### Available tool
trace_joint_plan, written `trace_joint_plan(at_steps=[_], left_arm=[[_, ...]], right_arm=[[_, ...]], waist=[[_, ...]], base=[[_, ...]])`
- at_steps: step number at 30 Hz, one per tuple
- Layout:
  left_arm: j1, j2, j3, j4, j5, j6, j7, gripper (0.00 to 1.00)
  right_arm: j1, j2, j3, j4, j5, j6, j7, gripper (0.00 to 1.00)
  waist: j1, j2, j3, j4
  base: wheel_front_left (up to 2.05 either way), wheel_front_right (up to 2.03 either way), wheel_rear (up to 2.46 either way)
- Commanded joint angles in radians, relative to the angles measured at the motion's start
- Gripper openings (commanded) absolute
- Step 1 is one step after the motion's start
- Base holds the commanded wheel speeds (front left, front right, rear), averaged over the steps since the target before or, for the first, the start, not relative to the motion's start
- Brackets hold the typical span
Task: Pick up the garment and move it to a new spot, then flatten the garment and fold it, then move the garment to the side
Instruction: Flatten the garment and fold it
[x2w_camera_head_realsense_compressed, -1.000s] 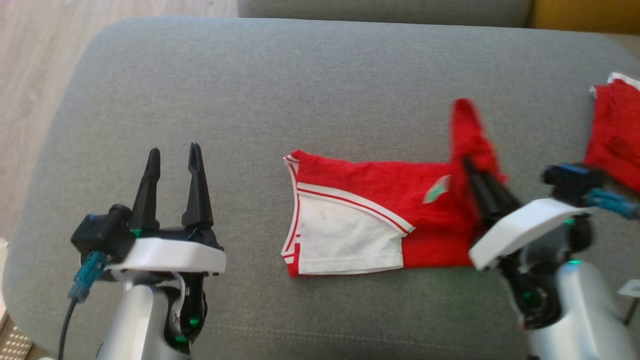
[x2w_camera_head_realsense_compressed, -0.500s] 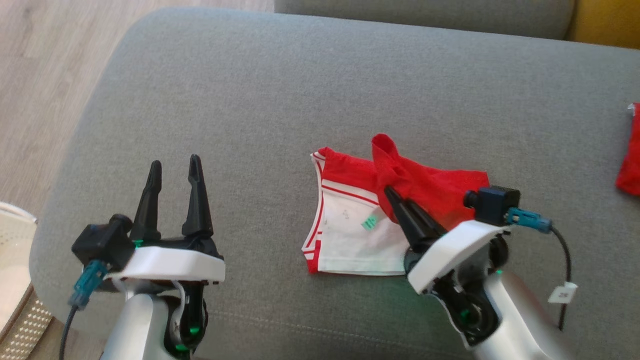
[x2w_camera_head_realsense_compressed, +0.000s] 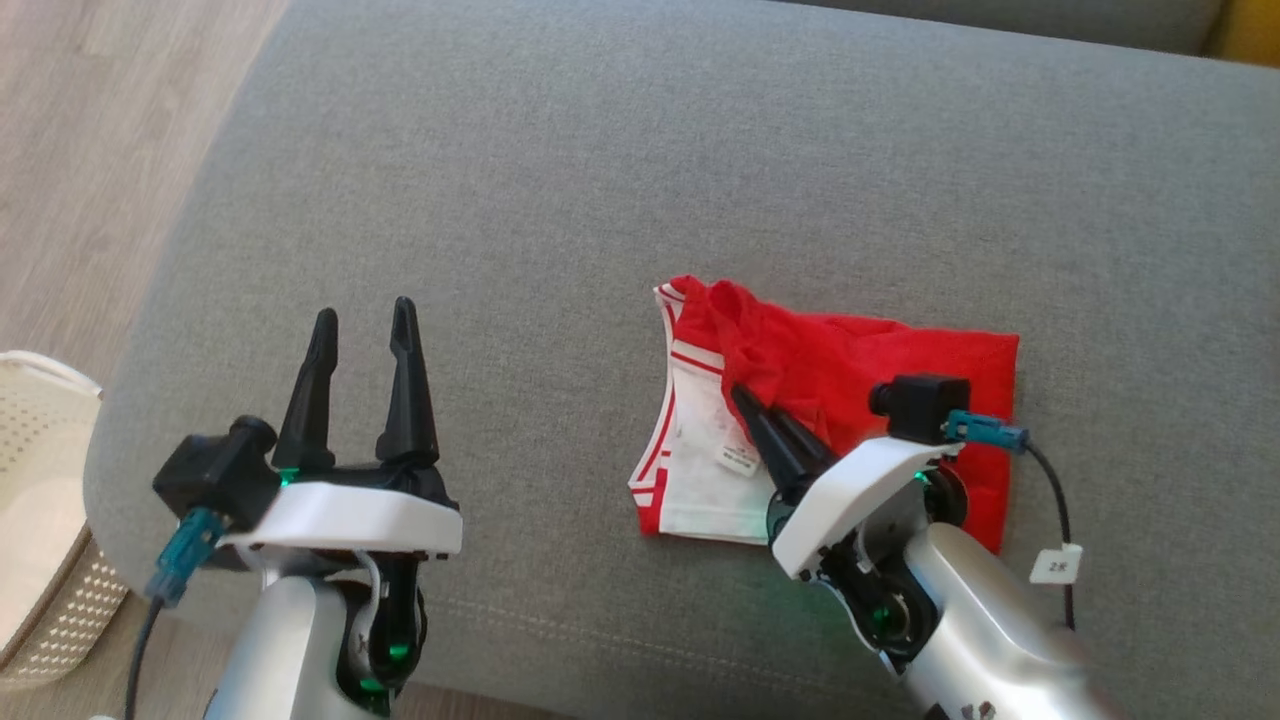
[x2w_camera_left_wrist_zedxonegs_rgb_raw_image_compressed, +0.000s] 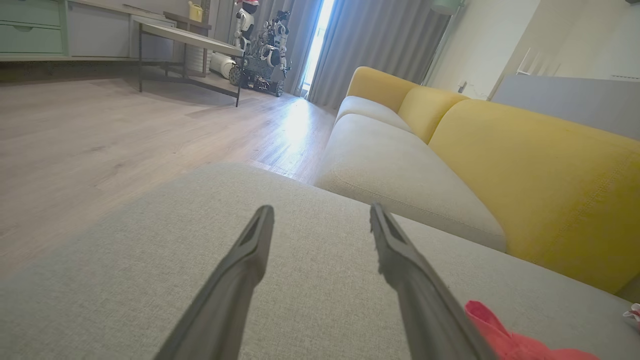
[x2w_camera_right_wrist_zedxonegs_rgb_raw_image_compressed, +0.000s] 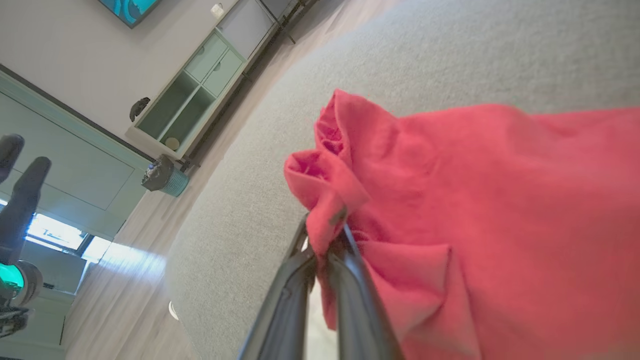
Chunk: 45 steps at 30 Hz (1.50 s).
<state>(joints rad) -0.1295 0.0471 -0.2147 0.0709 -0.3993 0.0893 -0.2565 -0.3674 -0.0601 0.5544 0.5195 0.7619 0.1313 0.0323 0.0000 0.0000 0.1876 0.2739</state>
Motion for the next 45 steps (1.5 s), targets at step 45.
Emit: trace_joint_plan(at_steps=[45], left_arm=[[-0.014, 0.003, 0.037, -0.024, 0.053, -0.013, -0.005, 1.00]], right_arm=[[0.256, -0.047, -0.592, -0.493, -0.695, -0.001, -0.105, 1.00]], waist=[[0.0000, 0.0000, -0.057, -0.123]], base=[[0.00, 0.00, 0.00]])
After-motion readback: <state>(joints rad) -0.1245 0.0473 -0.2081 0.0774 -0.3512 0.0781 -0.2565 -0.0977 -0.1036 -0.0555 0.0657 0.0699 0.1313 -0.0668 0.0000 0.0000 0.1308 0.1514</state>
